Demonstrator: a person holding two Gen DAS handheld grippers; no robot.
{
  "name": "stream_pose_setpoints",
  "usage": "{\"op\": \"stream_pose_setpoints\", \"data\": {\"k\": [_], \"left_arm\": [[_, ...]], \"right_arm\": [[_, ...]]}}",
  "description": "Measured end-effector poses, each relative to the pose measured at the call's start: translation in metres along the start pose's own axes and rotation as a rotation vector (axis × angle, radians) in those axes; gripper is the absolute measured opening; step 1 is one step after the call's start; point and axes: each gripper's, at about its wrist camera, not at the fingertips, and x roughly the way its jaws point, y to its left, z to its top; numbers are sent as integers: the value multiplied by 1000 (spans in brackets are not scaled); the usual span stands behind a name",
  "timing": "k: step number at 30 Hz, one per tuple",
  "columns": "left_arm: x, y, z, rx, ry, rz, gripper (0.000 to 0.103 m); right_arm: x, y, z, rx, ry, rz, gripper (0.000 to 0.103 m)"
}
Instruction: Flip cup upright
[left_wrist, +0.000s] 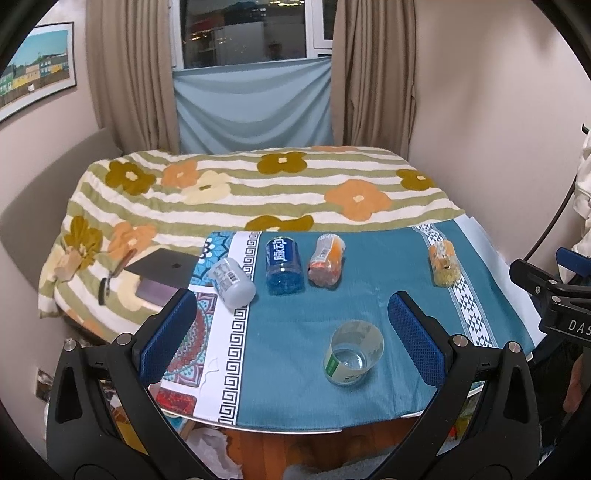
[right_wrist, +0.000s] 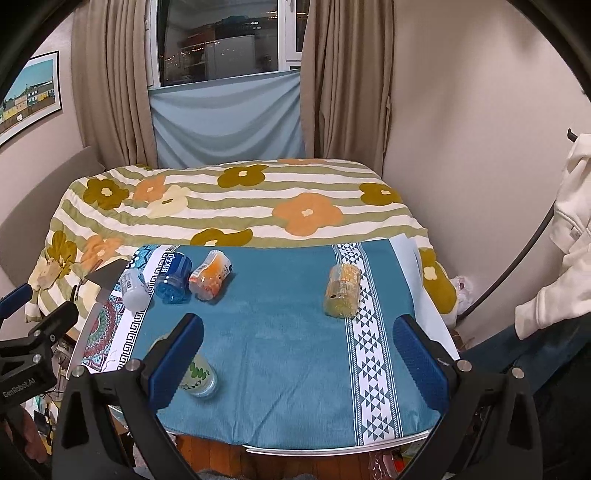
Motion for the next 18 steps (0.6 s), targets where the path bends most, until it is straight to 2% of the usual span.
{"op": "stream_pose_setpoints", "data": {"k": [18], "left_arm": [[1, 7, 9, -8, -34, -10, 103]], "right_arm": [[-2, 6, 4, 15, -26, -33, 102]]}}
